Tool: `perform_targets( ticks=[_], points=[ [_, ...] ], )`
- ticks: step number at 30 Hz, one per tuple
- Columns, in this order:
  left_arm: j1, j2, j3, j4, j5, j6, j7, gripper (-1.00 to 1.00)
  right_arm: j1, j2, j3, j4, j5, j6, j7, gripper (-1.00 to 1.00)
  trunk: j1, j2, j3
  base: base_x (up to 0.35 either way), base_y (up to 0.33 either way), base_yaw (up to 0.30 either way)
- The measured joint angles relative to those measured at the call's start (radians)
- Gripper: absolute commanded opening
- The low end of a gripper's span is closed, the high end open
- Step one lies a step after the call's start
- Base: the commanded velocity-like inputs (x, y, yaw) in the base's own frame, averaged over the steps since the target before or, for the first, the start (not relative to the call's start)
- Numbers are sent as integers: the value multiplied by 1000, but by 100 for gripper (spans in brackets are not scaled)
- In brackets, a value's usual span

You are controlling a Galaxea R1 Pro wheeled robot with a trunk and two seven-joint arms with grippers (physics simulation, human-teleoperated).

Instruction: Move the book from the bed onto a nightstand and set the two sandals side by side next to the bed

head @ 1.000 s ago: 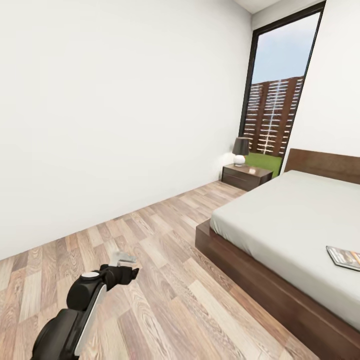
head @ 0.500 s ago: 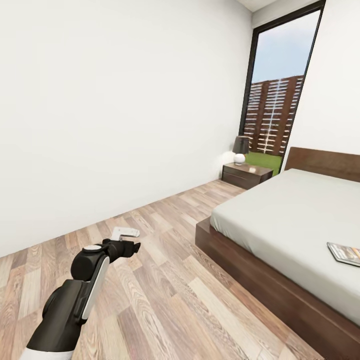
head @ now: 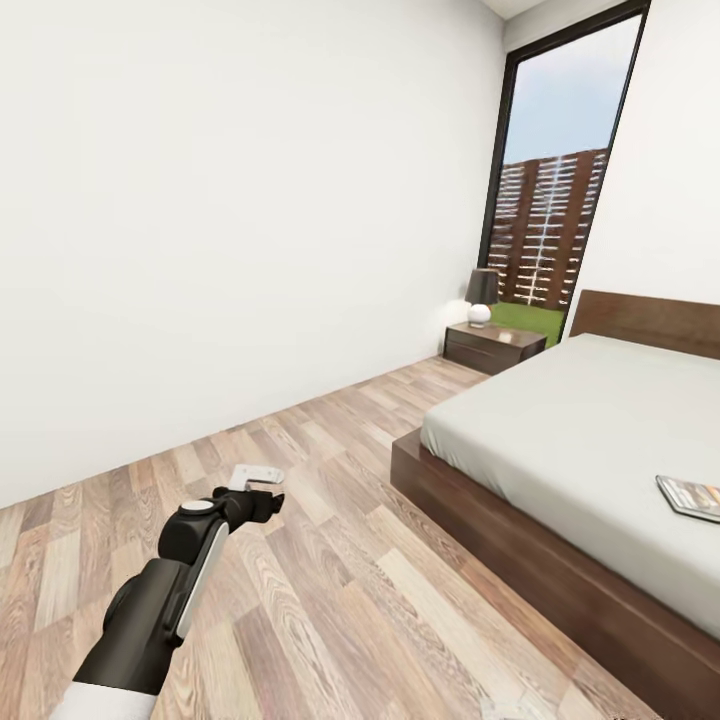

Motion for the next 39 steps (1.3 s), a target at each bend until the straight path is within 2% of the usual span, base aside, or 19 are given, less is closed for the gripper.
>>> perform_targets(
  ticks=[6,12,39],
  points=[
    [0,-1,0,95,1,-71,2,100,-11,0,0,2,-1,2,0,100,23,-42,-19,0,0,0],
    [-1,-1,0,147,3,-99,3,100,-15,0,0,4,-1,3,0,100,46,-84,-38,0,0,0],
    [-2,0,2,180,5,-116,-2,100,-17,10,4,13,-2,4,3,100,150,-273,-122,0,0,0]
  ],
)
